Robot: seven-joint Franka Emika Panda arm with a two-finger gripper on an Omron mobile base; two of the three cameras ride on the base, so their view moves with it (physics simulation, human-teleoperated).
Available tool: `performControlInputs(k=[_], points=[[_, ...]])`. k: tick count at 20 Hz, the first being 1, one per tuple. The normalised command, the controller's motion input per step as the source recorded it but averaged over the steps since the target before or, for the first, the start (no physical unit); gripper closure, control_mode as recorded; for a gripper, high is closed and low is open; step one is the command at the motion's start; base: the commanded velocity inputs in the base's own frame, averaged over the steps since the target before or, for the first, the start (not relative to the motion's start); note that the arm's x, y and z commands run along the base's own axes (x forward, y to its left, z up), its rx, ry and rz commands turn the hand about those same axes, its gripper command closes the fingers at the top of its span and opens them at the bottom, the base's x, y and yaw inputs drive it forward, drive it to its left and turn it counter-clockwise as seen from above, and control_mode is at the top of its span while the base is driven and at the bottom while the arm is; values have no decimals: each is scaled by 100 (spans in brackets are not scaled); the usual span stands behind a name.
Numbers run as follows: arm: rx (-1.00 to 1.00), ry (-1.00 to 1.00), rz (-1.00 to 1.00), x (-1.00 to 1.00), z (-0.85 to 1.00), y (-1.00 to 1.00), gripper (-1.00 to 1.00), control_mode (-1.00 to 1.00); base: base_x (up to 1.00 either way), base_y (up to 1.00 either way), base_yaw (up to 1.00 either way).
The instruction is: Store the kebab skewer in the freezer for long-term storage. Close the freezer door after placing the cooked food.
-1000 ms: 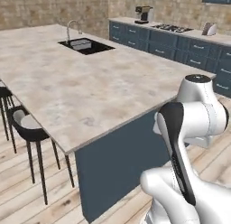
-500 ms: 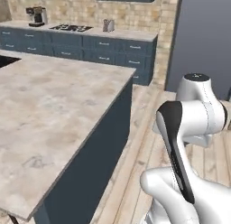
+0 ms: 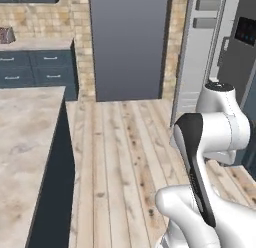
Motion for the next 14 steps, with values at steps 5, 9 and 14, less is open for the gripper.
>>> performControlInputs(k=[5,9,14], points=[[0,0,0,0,0,0,100,100,99,0,-47],[0,0,0,0,0,0,100,100,100,0,-36],[0,0,0,0,0,0,100,100,100,0,-36]])
